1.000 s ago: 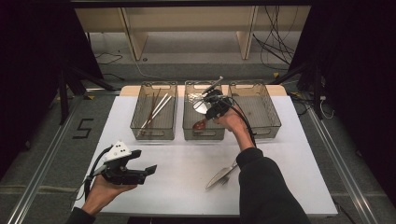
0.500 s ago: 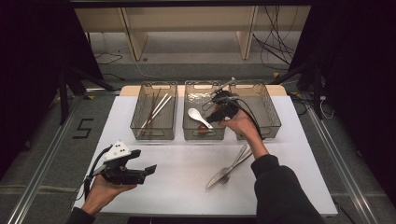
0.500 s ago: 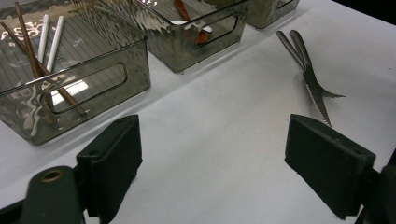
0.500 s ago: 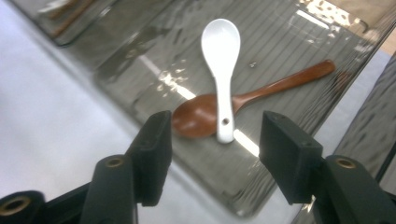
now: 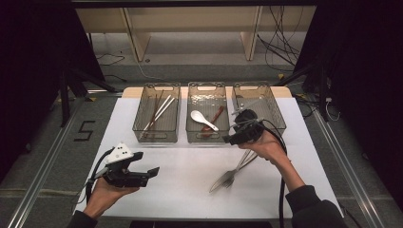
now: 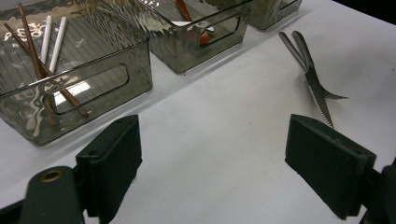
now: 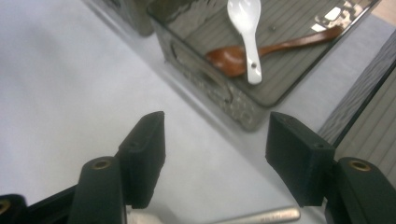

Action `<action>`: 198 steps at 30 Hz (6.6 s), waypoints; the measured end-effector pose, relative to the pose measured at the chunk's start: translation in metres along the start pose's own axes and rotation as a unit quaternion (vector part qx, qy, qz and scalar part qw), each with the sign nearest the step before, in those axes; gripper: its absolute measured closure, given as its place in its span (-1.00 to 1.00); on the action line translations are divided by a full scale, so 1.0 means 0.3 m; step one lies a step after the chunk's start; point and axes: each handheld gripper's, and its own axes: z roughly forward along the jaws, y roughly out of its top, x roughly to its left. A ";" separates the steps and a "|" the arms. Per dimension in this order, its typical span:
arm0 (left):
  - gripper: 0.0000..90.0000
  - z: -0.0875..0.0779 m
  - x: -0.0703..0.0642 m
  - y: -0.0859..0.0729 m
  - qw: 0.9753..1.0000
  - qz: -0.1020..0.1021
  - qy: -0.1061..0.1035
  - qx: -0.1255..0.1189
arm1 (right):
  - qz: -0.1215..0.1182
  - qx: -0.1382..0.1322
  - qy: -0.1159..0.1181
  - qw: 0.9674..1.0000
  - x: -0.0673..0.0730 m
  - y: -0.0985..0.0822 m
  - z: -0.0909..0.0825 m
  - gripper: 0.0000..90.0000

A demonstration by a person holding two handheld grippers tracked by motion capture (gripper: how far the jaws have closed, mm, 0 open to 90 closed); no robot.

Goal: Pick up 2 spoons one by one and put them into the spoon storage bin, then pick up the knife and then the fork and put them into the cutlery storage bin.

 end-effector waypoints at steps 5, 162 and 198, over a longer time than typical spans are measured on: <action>-0.60 0.000 0.000 0.000 1.000 -0.001 0.000 0.001 | -0.005 0.007 0.007 1.000 0.010 -0.056 0.013 0.07; -0.61 0.001 -0.012 0.000 1.000 0.013 -0.005 0.003 | 0.000 0.170 0.014 0.985 0.093 -0.360 0.028 -0.13; -0.61 0.000 -0.011 0.000 1.000 0.013 -0.004 0.001 | -0.034 0.213 0.026 0.976 0.112 -0.347 0.088 0.78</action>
